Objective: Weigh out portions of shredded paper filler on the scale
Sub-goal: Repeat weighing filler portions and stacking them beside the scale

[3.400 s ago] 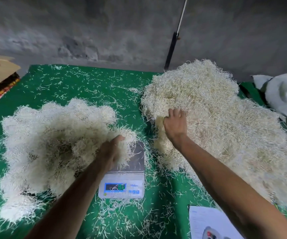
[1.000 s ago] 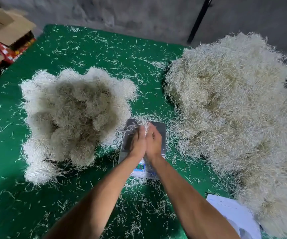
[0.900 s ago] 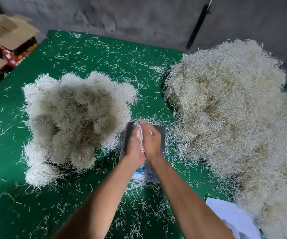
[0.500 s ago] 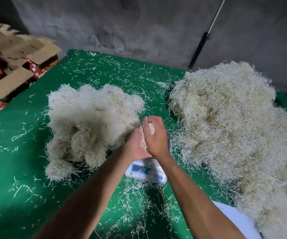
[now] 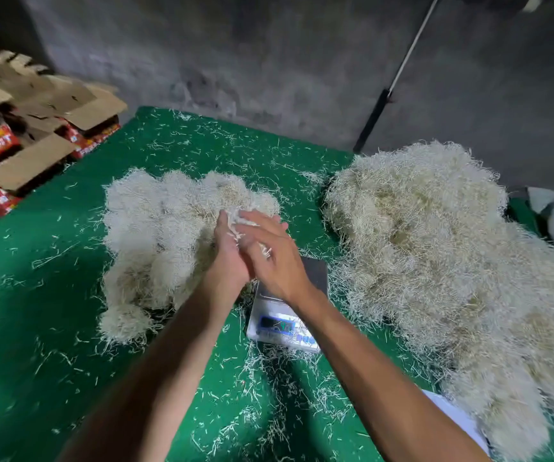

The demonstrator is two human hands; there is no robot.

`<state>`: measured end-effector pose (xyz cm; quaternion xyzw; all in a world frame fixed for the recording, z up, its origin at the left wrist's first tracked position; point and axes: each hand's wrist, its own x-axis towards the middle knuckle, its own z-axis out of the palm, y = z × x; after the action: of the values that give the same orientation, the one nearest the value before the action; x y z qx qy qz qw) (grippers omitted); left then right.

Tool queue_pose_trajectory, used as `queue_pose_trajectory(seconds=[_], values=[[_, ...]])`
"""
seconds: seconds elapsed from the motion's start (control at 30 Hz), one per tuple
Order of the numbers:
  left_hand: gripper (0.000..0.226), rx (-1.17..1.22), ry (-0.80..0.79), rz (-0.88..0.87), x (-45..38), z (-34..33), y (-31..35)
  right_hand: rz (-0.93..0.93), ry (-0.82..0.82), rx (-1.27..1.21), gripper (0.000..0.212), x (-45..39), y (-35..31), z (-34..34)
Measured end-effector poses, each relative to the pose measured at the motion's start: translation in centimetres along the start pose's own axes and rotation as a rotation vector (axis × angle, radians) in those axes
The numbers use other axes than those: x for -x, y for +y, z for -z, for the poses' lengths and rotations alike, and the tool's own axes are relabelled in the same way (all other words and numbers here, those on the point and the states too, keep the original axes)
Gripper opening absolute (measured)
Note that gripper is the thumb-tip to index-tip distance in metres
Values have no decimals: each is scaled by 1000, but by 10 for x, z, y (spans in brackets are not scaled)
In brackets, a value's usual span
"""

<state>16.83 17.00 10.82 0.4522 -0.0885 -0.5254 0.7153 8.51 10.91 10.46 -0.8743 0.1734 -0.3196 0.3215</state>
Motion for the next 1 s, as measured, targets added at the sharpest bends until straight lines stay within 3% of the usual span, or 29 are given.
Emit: queue_pose_trajectory(seconds=[0.07, 0.1, 0.17, 0.2, 0.27, 0.33, 0.37, 0.43, 0.5, 0.6, 0.63, 0.7, 0.73, 0.77, 0.8, 0.83, 0.9, 1.0], values=[[45, -461, 94, -244, 1, -1, -11, -19, -13, 34, 49, -10, -10, -5], [46, -521, 79, -228, -3, -9, -8, -93, 8, 38, 52, -18, -10, 2], [41, -310, -115, -25, -16, -14, 3, -192, 42, 0, 51, -25, 1, 24], [33, -202, -103, 8, -20, -14, 18, -174, 26, -5, 49, -24, 4, 30], [45, 169, 59, 126, -20, -21, 26, -27, -32, 70, 48, -17, -1, 25], [49, 473, 79, -37, -16, -35, 2, 70, -43, 133, 48, -13, -10, 11], [51, 511, 90, -35, -6, -45, -8, 48, -9, 147, 49, -15, -11, 11], [64, 452, -31, 144, 0, -49, -12, -86, 30, 163, 48, -19, -4, 26], [63, 248, -47, 346, -1, -34, 4, -162, -5, 85, 43, -7, 5, 36], [82, 248, -2, 351, -5, -12, 13, -3, 107, 176, 30, 20, 12, 19], [80, 154, -41, 340, 5, -11, 13, -6, 121, 226, 29, 23, 14, 11], [47, 131, -126, 471, 18, -9, 2, -130, 91, 305, 41, 18, 19, 2], [39, 75, -115, 410, 16, -4, -10, -201, 67, 346, 43, 14, 20, -3], [35, 92, -45, 360, 16, 3, -20, -258, 55, 366, 43, 10, 20, -10], [32, 296, 13, 367, 14, 7, -27, -296, 61, 352, 43, 7, 20, -18], [46, 441, 94, 325, 11, 13, -28, -311, 65, 297, 42, 3, 19, -27], [78, 557, 302, 407, 7, 35, -47, -335, -25, 130, 50, -5, 16, -43], [86, 518, 480, 476, 14, 59, -71, -357, -179, 54, 68, -9, 22, -54]])
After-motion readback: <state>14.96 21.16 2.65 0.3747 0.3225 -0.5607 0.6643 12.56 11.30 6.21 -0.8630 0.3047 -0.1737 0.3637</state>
